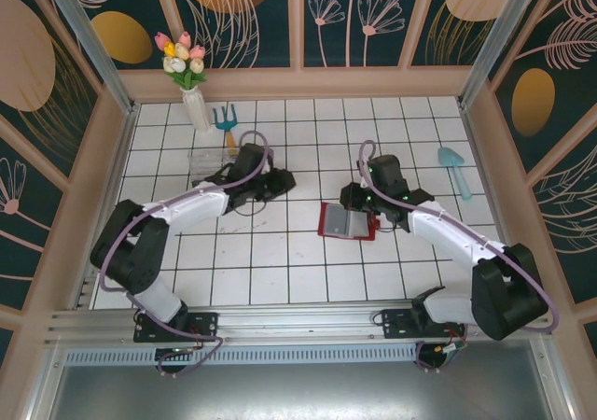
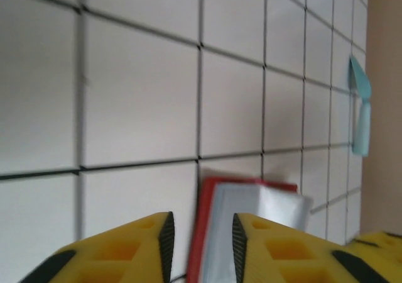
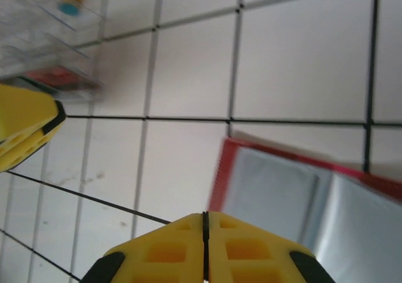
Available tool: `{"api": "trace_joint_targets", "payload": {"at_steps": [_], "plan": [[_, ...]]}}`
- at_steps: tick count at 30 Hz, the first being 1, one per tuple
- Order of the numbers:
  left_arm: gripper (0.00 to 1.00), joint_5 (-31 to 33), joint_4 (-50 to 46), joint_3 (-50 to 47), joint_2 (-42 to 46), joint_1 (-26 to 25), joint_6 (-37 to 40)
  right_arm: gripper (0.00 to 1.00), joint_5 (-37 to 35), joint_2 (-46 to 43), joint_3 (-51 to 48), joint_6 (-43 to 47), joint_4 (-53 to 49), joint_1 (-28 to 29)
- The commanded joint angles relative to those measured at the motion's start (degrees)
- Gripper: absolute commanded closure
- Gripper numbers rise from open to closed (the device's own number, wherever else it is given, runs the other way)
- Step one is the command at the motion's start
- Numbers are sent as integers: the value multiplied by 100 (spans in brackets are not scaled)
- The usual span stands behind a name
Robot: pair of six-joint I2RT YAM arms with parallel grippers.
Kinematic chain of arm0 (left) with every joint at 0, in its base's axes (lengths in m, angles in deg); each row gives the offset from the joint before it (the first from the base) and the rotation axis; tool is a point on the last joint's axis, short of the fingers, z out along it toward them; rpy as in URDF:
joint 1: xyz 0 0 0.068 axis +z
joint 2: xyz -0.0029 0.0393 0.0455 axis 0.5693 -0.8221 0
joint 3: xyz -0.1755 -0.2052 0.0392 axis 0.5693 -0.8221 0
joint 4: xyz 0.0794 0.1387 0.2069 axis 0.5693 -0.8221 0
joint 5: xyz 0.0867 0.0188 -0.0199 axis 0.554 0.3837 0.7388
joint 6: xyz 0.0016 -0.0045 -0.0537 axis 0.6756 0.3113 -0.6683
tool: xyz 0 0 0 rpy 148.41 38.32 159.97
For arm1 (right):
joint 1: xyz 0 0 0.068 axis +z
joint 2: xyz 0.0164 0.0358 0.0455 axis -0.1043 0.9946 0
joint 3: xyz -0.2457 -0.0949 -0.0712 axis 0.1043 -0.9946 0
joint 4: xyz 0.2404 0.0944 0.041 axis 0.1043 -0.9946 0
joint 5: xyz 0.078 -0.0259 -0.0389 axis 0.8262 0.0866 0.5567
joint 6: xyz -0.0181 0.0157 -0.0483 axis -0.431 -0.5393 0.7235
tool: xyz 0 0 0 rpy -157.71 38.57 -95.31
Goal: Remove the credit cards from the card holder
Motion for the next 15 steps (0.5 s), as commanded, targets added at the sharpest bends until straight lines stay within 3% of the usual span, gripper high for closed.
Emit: {"api": "trace_joint_targets", "payload": {"at_steps": [1, 3, 5, 9, 15], "plan": [[78, -398, 487, 117, -284, -346, 153, 89, -51, -42, -417, -305, -39, -58], [82, -386, 359, 270, -535, -530, 226, 90, 170, -7, -647, -437, 174, -184], [83, -405, 230, 394, -726, -665, 289, 98, 311, 104, -742, -463, 293, -256], [82, -588, 284, 479, -1054, -857, 327, 99, 406, 465, -665, -329, 383, -246], [82, -951, 516, 700, -1523, -983, 260, 100, -4, 926, -507, -245, 215, -243]]}}
